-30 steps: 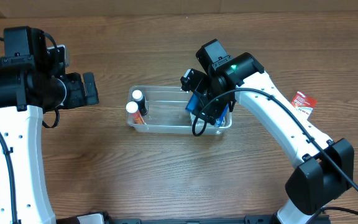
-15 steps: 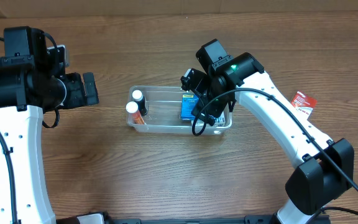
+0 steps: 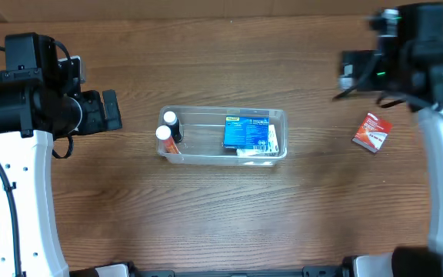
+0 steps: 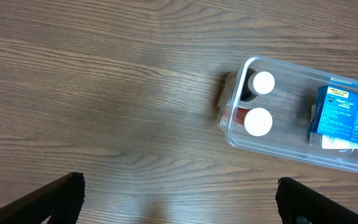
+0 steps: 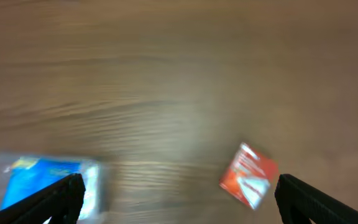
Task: Pack container
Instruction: 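Place the blue box into the container over the white box, then grasp the red-and-white packet with the right gripper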
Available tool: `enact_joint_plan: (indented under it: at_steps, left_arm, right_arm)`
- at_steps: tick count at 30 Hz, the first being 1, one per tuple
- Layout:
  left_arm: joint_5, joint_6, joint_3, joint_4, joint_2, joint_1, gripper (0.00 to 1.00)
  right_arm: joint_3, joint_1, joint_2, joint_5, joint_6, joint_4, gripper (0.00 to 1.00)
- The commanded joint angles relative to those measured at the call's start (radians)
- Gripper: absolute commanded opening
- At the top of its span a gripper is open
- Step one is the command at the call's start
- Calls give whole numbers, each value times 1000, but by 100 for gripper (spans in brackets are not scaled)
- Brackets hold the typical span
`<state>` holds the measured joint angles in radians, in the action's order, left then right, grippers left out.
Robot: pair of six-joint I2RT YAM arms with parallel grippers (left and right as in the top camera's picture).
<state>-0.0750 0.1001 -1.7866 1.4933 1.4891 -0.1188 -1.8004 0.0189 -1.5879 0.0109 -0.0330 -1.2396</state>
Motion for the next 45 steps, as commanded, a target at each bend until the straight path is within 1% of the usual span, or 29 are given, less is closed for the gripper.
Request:
enact_joint_plan:
  at_steps: [1,3,8,12,17,26,33,34,36,37,38,39,40,42,45]
  left_arm:
    - [4,-18,-15,-2,3,-5,100]
    - [4,-14,-15,-2,3,-5,100]
    - [4,-14,-15,-1,3,-5,100]
    - [4,-14,-15,-2,3,-5,100]
    - [3,-10,-15,-2,3,-5,100]
    - [4,-7,-15,-1,3,-5,100]
    - [3,-7,-15,-2,3,-5,100]
    - [3,-7,-15,-2,3,-5,100]
    - [4,-7,-15,-1,3,-5,100]
    - [4,-7,-15,-1,3,-5,100]
    - [4,-7,-15,-1,3,-5,100]
    - [4,-7,-15,-2,3,-5,100]
    - [4,-7,-15,-2,3,-5,100]
    - [4,-7,-15,-2,3,-5,100]
    - [4,-7,-15,-2,3,-5,100]
  right_arm:
    - [16,138,-155,-69,91,-54,100]
    - [16,217,-290,-69,121,-90,100]
    - [16,310,-482,-77,146,-105,100]
    - [16,337,-549,-77,145,-98,100]
    - [27,335,-570,-77,138,-74,100]
    - [190,335,-571,-77,138,61,100]
    - [230,335,-571,-77,138,93,100]
    - [230,335,-571,-77,138,90,99]
    - [230,335,-571,-78,138,90,91]
    - [230,335,-571,-81,138,90,88]
    - [230,335,-571,-84,138,90,84]
    - [230,335,-571,-84,138,89,77]
    - [230,335,-571,-84,138,87,73]
    - [230,335,-571,-84,138,87,71]
    - [228,335,-570,-85,138,82,63]
